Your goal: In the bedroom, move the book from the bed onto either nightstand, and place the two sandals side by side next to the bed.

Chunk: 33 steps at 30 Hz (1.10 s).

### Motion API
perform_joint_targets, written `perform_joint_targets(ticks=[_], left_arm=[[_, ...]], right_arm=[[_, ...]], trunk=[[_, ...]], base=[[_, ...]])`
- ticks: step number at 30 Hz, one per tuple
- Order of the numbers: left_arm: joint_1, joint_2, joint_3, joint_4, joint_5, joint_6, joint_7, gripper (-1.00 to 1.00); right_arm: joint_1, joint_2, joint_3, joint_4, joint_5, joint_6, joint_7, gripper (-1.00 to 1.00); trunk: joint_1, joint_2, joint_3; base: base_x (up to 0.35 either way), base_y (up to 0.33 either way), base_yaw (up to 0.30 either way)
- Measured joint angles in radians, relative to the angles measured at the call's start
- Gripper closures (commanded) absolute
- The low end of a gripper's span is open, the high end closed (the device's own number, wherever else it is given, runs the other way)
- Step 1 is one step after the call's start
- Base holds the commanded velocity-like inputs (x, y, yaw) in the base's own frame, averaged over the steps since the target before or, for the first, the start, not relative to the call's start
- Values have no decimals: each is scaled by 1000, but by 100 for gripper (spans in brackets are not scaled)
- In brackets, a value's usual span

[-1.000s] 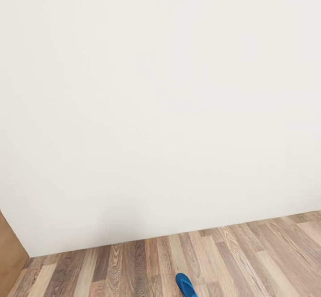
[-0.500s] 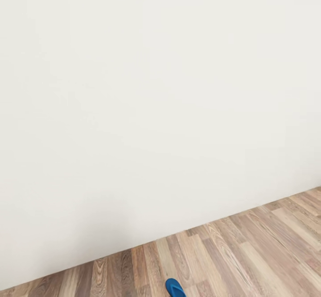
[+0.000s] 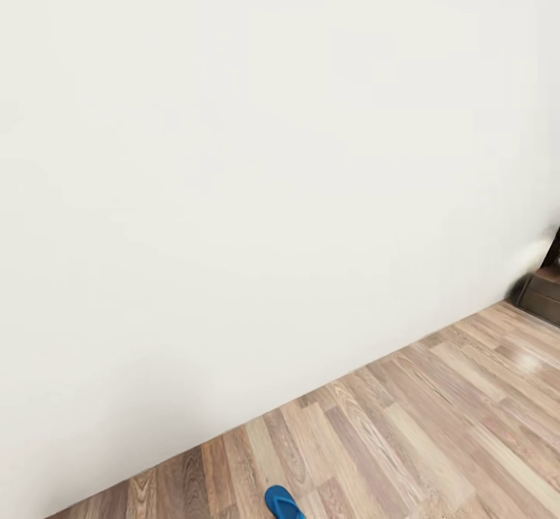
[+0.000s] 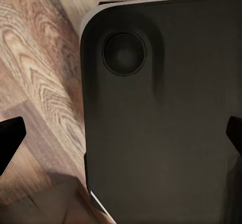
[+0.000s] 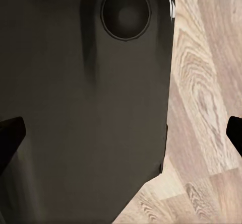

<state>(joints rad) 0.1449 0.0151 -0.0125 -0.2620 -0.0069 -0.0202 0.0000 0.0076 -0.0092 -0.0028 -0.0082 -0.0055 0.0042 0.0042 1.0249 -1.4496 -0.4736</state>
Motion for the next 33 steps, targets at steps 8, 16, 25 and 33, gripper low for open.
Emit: perform_joint_targets(ticks=[8,16,25,33], left_arm=[[0,0,0,0,0,0,0,-100],[0,0,0,-1,0,0,0,-100],[0,0,1,0,0,0,0,-100],[0,0,0,0,0,0,0,-100]], right_arm=[[0,0,0,0,0,0,0,-100],[0,0,0,0,0,0,0,-100],[0,0,0,0,0,0,0,-100],[0,-1,-1,0,0,0,0,-100]], trunk=[[0,0,0],[0,0,0],[0,0,0],[0,0,0]], base=[[0,0,-300],[27,16,-300],[207,150,-300],[30,23,-300]])
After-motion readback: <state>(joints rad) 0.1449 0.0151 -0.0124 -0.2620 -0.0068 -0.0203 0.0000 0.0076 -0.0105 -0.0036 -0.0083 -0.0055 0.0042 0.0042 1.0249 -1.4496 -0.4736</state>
